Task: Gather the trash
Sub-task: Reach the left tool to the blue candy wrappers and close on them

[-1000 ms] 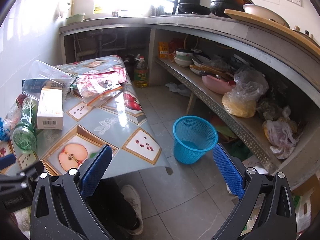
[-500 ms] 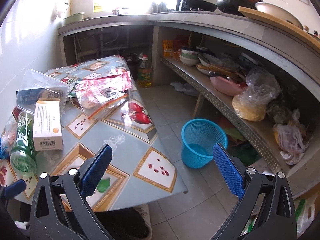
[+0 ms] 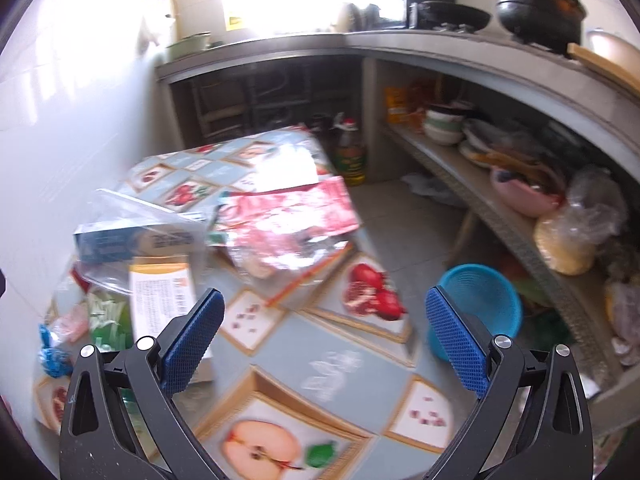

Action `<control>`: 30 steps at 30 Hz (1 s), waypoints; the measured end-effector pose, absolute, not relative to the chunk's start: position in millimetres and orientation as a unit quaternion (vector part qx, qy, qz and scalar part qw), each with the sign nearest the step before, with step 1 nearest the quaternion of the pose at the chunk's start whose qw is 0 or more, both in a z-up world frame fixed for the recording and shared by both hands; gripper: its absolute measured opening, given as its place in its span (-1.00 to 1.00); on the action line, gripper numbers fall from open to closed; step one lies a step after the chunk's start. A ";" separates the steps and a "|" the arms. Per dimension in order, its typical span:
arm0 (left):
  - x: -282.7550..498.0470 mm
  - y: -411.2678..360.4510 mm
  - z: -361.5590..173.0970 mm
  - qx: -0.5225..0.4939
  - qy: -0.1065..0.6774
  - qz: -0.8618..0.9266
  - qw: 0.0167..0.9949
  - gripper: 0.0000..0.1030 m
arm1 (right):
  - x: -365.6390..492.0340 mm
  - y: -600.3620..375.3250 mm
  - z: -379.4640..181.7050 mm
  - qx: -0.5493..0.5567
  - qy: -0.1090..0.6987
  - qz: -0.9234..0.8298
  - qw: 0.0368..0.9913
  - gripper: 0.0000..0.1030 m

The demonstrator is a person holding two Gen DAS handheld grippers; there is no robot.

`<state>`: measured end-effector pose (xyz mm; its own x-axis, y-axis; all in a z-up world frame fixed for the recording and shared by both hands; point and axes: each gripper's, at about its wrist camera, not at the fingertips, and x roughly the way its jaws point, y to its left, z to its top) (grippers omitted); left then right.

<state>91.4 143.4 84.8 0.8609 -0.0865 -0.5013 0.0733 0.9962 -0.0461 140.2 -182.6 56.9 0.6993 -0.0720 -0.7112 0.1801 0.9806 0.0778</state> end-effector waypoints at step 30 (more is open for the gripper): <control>120.0 182.2 -30.6 0.083 0.450 0.014 0.889 -0.08 | 169.9 -112.7 68.4 0.055 0.392 0.104 0.912 0.85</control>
